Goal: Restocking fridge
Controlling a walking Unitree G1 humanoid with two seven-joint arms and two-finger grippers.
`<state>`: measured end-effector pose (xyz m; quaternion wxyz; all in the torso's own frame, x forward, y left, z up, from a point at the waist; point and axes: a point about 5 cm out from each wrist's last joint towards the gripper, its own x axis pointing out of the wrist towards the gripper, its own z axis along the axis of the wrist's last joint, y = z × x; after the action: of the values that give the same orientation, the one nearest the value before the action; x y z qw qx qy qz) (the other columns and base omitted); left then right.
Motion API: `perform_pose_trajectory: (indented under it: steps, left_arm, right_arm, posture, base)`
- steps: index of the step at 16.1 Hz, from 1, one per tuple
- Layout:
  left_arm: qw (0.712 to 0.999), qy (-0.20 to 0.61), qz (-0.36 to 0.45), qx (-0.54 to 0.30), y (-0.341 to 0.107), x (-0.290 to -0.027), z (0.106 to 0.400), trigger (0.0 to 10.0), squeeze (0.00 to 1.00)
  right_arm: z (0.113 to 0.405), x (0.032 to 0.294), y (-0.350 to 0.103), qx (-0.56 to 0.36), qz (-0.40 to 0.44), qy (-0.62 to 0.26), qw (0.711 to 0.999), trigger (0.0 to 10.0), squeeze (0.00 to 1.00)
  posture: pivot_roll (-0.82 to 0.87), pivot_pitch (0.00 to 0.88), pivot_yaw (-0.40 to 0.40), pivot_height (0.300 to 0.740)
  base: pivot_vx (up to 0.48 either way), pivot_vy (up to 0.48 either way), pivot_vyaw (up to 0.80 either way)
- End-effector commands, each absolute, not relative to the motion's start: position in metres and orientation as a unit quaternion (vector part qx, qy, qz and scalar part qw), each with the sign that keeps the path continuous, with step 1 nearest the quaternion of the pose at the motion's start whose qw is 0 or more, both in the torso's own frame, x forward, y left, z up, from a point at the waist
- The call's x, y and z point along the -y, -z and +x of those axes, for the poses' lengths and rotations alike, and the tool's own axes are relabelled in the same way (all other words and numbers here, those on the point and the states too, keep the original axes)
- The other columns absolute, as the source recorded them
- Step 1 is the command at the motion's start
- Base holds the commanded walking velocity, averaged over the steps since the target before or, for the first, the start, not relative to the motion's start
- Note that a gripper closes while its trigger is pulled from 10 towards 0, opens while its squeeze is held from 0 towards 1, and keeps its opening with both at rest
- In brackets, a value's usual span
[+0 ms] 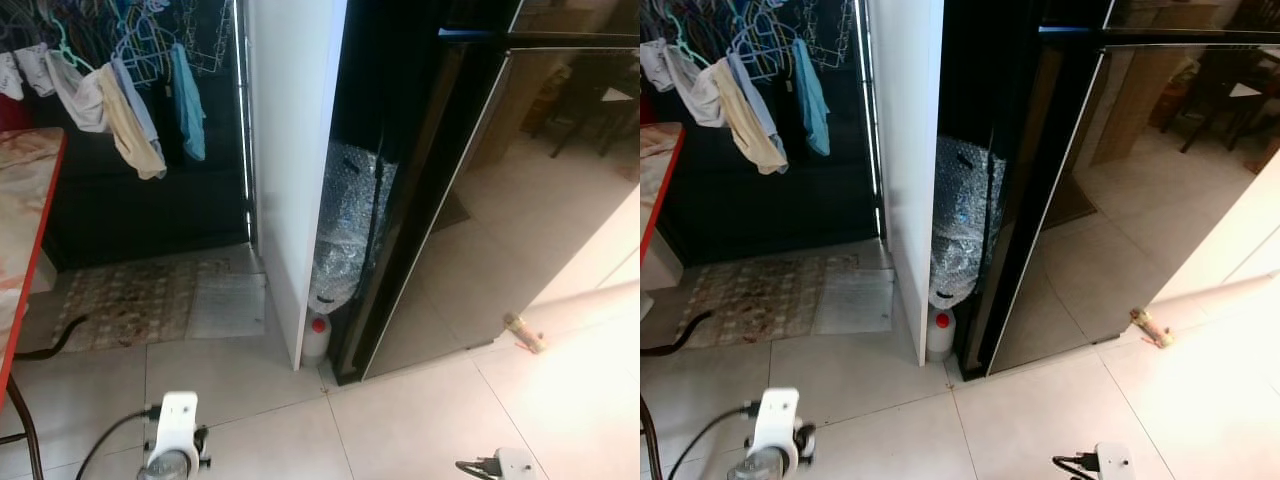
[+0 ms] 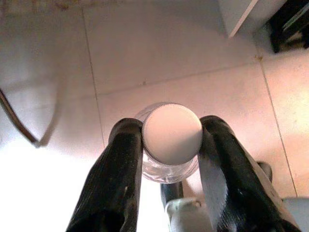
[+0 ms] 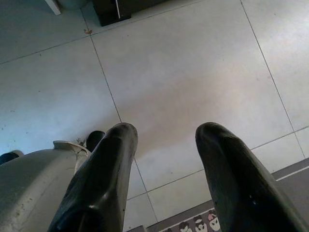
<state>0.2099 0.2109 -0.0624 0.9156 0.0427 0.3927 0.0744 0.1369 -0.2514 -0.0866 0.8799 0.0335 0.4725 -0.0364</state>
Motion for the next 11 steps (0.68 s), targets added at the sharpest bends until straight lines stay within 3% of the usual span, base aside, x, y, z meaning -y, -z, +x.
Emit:
perform_pose_trajectory:
  steps: [1, 4, 11]
  left_arm:
    - [0.904, -0.095, 0.036, -0.415, 0.071, -0.215, 0.195, 10.0, 0.00]
    - [0.895, -0.077, 0.058, -0.436, 0.079, -0.214, 0.180, 10.0, 0.00]
    - [0.899, -0.057, 0.079, -0.426, 0.077, -0.213, 0.186, 10.0, 0.00]
  right_arm:
    - [0.135, 0.255, 0.086, -0.473, 0.030, 0.041, 0.879, 10.0, 0.00]
    - [0.134, 0.256, 0.086, -0.470, 0.034, 0.048, 0.881, 10.0, 0.00]
    - [0.133, 0.255, 0.087, -0.479, 0.024, 0.042, 0.877, 10.0, 0.00]
  posture:
    - [0.02, 0.000, -0.088, 0.740]
    - [0.01, 0.000, -0.080, 0.740]
    - [0.02, 0.000, -0.079, 0.740]
  base:
    - [0.000, 0.000, 0.00]
    - [0.000, 0.000, 0.00]
    - [0.000, 0.000, 0.00]
